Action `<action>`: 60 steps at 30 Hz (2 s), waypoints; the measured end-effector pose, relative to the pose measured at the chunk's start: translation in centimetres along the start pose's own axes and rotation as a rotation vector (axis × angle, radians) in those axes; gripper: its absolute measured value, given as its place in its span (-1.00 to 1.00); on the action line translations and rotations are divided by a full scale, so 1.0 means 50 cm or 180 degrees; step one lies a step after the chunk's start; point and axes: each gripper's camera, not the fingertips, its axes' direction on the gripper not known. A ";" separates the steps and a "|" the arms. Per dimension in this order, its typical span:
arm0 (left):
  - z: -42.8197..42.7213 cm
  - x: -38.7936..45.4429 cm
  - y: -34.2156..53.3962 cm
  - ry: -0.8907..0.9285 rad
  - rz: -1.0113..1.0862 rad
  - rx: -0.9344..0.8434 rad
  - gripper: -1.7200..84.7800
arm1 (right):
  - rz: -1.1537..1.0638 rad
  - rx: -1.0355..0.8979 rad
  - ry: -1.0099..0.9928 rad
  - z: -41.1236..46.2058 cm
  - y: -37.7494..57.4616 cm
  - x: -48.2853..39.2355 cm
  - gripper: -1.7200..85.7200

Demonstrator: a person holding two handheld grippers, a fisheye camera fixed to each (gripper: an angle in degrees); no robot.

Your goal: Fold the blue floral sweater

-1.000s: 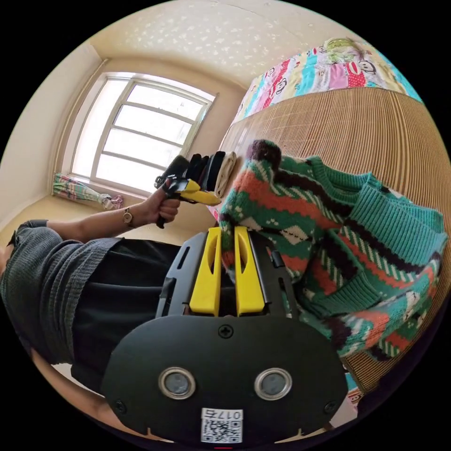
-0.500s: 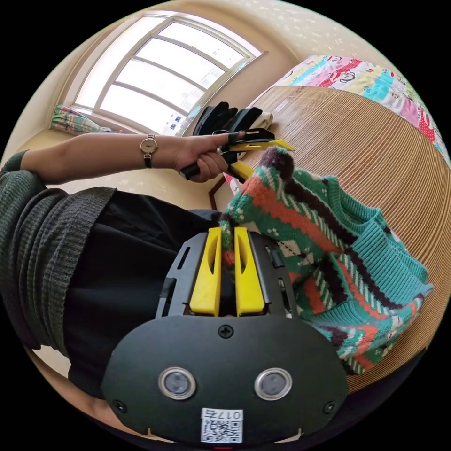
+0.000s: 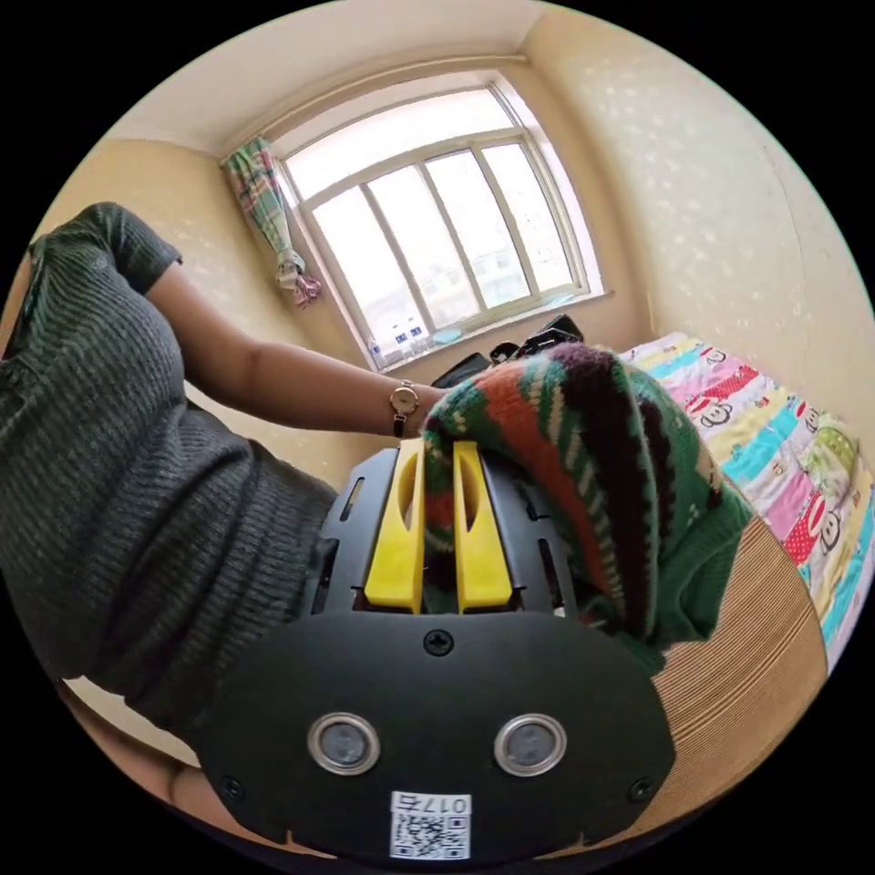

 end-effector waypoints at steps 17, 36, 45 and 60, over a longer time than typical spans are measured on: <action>-0.043 0.651 -0.001 0.1865 0.2776 0.0409 -0.81 | 0.0421 0.1288 0.1086 0.051 0.218 -0.092 -0.64; -0.020 0.566 0.035 0.1854 0.1619 0.1322 -0.81 | 0.0574 0.0177 0.0643 0.542 0.241 -0.114 -0.78; 0.025 0.616 0.031 0.2034 0.1759 0.1188 -0.81 | 0.0390 -0.0130 0.0384 0.673 0.231 -0.090 -0.75; 0.015 0.621 0.054 0.0287 0.1110 0.0373 -0.81 | 0.1879 0.1114 0.2921 0.532 0.226 -0.163 -0.88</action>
